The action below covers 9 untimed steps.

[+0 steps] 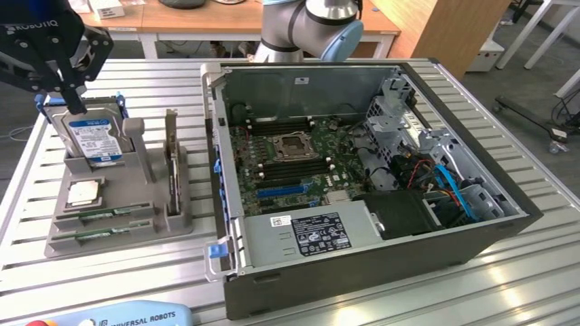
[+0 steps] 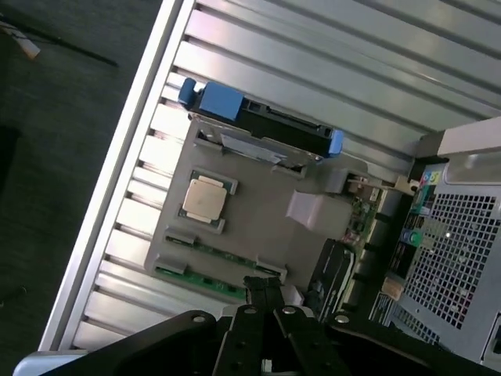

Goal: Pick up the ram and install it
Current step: 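Pick up the ram and move it above insertion slot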

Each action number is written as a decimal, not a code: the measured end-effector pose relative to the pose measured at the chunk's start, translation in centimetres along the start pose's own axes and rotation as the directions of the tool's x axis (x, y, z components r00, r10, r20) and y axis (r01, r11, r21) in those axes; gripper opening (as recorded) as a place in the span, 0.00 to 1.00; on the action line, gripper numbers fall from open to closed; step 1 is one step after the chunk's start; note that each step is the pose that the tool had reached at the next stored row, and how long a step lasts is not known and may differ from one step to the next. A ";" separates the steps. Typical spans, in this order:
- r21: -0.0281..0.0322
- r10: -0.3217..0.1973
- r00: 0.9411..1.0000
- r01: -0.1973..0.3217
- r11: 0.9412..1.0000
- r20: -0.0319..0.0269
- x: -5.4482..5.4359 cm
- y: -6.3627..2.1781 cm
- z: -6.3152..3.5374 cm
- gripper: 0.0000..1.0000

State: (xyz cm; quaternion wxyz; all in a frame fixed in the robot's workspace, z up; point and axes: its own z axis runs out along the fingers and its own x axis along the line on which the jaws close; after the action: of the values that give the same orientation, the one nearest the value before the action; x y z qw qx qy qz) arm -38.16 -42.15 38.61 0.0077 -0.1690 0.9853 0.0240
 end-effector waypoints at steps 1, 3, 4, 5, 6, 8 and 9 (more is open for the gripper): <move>0.000 -0.017 1.000 0.017 1.000 -0.001 0.0 0.00 0.00 0.10; -0.001 -0.049 0.999 0.049 0.999 -0.002 0.0 0.00 0.00 0.10; -0.002 -0.065 0.998 0.065 0.998 -0.003 0.0 0.00 0.00 0.10; -0.002 -0.081 0.997 0.081 0.997 -0.004 0.0 0.00 0.00 0.10; -0.002 -0.098 0.995 0.098 0.995 -0.004 0.0 0.00 0.00 0.10; -0.003 -0.131 0.991 0.131 0.991 -0.006 0.0 0.00 0.00 0.10; -0.004 -0.149 0.989 0.149 0.989 -0.006 0.0 0.00 0.00 0.10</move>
State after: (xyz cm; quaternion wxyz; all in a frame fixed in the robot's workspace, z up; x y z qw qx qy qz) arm -38.16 -42.15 38.61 0.0058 -0.2421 0.9699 0.0245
